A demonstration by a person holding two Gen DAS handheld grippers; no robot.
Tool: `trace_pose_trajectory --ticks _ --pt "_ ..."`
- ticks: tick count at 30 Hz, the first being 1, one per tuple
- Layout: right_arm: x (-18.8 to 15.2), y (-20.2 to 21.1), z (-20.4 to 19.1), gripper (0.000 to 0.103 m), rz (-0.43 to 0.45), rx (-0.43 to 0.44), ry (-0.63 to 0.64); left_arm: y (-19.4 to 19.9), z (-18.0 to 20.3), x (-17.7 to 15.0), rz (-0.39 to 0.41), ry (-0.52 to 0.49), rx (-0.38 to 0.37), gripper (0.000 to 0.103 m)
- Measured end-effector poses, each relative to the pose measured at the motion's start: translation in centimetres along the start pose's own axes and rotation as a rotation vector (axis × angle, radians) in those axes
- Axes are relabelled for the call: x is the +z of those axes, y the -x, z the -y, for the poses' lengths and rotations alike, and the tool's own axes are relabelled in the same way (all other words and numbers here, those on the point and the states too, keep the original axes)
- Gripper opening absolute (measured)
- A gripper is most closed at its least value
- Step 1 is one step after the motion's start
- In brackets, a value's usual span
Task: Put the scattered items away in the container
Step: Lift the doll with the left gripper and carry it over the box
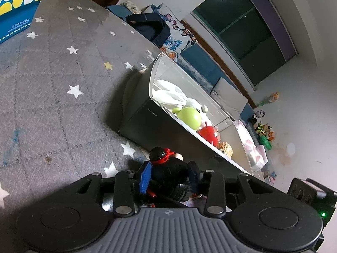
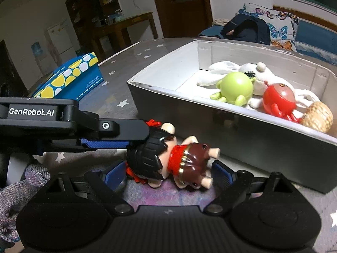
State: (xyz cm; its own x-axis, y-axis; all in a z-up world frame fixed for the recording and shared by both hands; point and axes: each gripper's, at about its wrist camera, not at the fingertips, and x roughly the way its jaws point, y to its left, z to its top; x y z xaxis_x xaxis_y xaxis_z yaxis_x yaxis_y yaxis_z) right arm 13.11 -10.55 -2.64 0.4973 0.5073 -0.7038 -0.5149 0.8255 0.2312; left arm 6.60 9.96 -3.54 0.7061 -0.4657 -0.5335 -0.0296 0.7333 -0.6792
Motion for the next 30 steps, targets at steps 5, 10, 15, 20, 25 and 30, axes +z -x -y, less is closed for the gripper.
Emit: trace_pose_trajectory --ticks 5,10,15,20,25,30 --pt "-0.2 0.4 0.3 0.086 0.008 0.006 -0.035 0.0 0.3 -0.3 0.009 0.004 0.007 0.041" --pt "-0.3 0.4 0.1 0.086 0.015 -0.007 -0.027 0.0 0.6 -0.4 0.014 -0.001 0.018 0.041" --pt "-0.2 0.3 -0.1 0.086 0.019 -0.019 -0.021 -0.1 0.3 -0.3 0.014 0.021 0.007 0.041" --pt "-0.2 0.1 -0.7 0.084 0.03 -0.033 0.025 -0.1 -0.1 -0.2 0.003 0.021 -0.008 0.042" --pt "-0.2 0.1 -0.8 0.084 0.03 -0.038 0.024 -0.2 -0.6 0.0 -0.003 0.051 -0.023 0.043" --pt "-0.2 0.1 -0.9 0.083 0.03 -0.042 0.027 -0.1 -0.5 -0.2 0.001 0.042 -0.026 0.043"
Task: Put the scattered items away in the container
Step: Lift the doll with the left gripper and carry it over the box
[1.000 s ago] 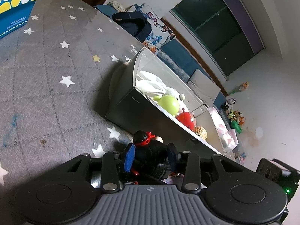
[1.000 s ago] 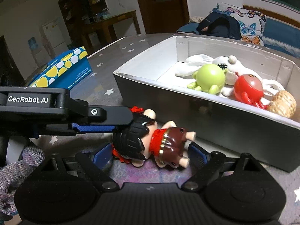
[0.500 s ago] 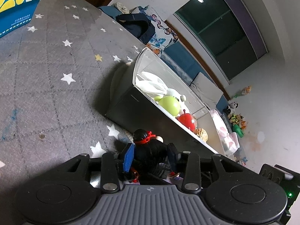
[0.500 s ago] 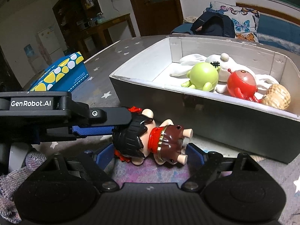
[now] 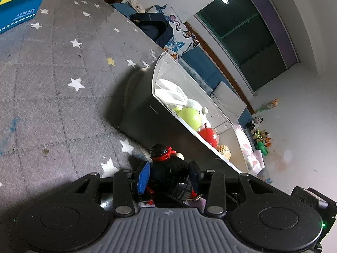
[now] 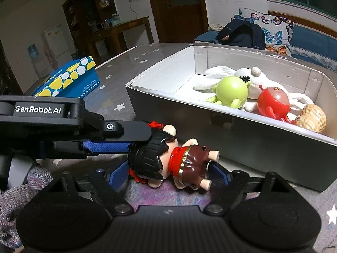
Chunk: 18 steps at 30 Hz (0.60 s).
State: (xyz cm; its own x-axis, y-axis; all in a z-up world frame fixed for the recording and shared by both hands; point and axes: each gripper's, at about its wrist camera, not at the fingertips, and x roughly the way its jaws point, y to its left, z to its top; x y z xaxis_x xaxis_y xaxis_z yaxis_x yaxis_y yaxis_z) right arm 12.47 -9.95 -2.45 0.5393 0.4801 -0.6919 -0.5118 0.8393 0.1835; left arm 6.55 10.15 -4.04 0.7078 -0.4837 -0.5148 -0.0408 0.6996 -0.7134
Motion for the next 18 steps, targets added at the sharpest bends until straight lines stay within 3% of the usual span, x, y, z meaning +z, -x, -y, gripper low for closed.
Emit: trace_pose_trajectory --ticks 18 --pt "-0.3 3.6 -0.2 0.083 0.066 -0.018 0.025 1.6 2.9 -0.7 0.012 -0.063 -0.041 0.043"
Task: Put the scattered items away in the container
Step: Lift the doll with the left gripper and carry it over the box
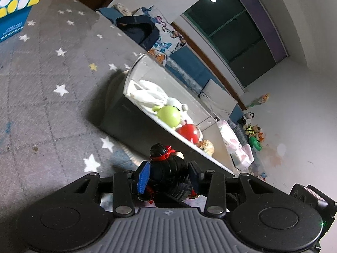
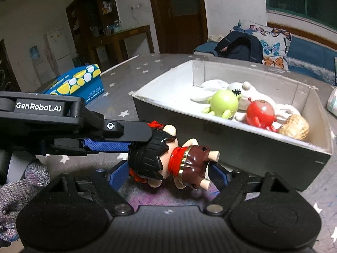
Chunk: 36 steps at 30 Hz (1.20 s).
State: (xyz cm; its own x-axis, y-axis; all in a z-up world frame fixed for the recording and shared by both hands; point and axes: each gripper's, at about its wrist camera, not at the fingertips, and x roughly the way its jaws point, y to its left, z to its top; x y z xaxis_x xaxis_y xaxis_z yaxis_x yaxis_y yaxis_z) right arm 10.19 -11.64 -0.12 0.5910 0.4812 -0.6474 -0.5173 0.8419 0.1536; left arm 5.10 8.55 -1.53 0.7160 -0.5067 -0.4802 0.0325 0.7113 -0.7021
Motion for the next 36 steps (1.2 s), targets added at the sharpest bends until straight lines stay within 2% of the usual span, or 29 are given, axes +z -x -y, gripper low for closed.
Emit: trace_pose_trajectory --ticks 10,19,29,36 --pt "1.4 2.3 0.6 0.083 0.067 -0.016 0.002 0.3 2.5 1.1 0.03 -0.043 -0.037 0.043" --pt "3.4 2.6 1.7 0.083 0.095 -0.032 0.0 -0.8 4.0 3.1 0.043 -0.072 -0.048 0.043" --pt "6.8 1.2 3.5 0.083 0.097 -0.029 -0.025 -3.0 4.8 6.5 0.059 -0.093 -0.037 0.043" --pt "8.8 -1.1 5.3 0.081 0.054 0.016 -0.084 -5.1 4.2 8.6 0.041 -0.077 0.006 0.044"
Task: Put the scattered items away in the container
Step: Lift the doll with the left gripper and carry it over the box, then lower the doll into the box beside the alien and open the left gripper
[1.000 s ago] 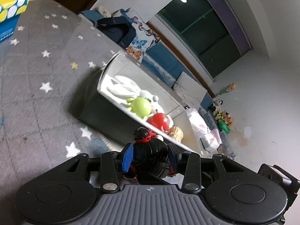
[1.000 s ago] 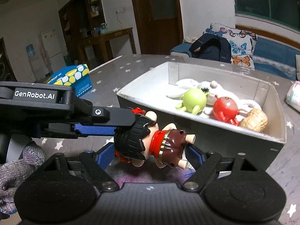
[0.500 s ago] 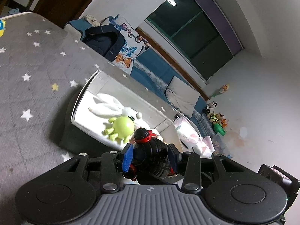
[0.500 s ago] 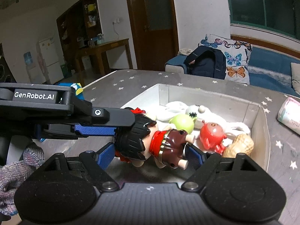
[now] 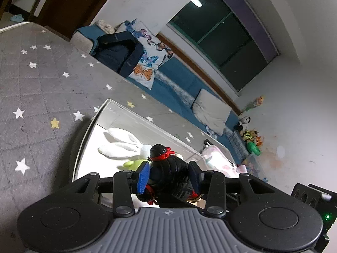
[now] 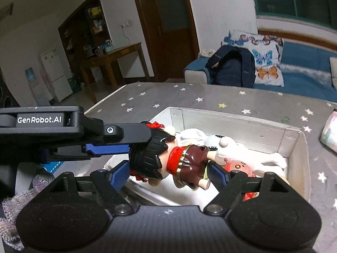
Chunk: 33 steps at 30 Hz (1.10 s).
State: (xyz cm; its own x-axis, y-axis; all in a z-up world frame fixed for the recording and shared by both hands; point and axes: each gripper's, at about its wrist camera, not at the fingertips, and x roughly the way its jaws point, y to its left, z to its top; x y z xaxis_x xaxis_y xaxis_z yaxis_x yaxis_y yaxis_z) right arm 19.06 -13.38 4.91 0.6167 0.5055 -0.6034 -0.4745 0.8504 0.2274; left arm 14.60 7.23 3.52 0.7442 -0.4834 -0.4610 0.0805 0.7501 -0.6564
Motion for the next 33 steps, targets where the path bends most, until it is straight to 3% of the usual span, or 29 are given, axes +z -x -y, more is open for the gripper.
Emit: trace_pose_trajectory --ticks 21,33 --pt "-0.2 -5.2 2.7 0.08 -0.131 0.034 -0.117 -3.9 -2.0 0.4 -0.093 -0.004 0.091 0.044" --pt "-0.7 -6.2 3.7 0.08 -0.173 0.027 -0.192 -5.3 -1.2 0.0 -0.137 -0.079 0.132 0.044"
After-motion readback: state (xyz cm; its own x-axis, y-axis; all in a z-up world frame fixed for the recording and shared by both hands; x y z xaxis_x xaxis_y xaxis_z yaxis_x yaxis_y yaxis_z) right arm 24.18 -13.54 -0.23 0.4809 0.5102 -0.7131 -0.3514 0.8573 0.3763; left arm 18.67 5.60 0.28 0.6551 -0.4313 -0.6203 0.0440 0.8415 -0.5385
